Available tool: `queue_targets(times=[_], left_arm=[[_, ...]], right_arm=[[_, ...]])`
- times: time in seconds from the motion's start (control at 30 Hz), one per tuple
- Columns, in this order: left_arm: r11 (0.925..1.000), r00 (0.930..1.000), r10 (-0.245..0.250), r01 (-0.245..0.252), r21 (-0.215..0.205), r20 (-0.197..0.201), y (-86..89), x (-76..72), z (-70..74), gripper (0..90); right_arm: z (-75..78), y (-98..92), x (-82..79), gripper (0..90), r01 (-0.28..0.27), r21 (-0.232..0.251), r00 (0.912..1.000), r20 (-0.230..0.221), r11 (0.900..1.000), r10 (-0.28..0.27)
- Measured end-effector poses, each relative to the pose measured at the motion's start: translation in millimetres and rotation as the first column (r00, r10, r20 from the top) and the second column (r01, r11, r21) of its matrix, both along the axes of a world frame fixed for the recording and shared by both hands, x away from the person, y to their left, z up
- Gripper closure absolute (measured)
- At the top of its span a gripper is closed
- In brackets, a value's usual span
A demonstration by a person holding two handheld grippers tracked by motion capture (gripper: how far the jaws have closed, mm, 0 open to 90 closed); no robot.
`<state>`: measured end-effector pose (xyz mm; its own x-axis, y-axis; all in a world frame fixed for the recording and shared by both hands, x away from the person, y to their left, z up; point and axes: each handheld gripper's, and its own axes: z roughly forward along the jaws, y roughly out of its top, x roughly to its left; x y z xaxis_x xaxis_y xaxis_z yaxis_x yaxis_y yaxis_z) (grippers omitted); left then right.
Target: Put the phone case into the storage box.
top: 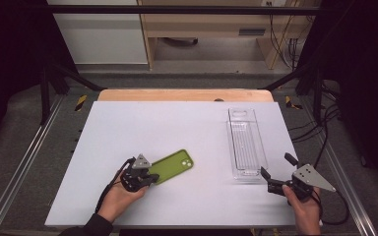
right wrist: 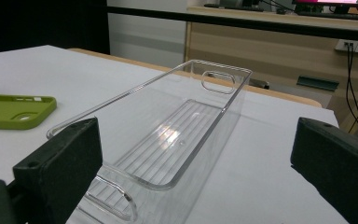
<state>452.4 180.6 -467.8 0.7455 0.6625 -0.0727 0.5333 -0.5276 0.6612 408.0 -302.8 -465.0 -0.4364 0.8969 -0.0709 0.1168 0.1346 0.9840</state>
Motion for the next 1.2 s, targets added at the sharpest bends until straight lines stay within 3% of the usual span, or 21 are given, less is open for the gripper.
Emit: queue_targets(times=[0.53,1.2], left_arm=[[1.0,1.0,0.005,-0.005,-0.005,-0.008,22.9,-18.6,0.1,90.0],[1.0,0.9999,-0.001,0.002,0.009,-0.017,34.5,-31.5,1.4,90.0]], right_arm=[[-0.4,0.9,0.1,2.5,-0.004,0.003,1.0,-0.002,1.0,0.004],[-1.0,1.4,0.5,2.5,-0.002,-0.004,1.0,-0.004,1.0,0.002]])
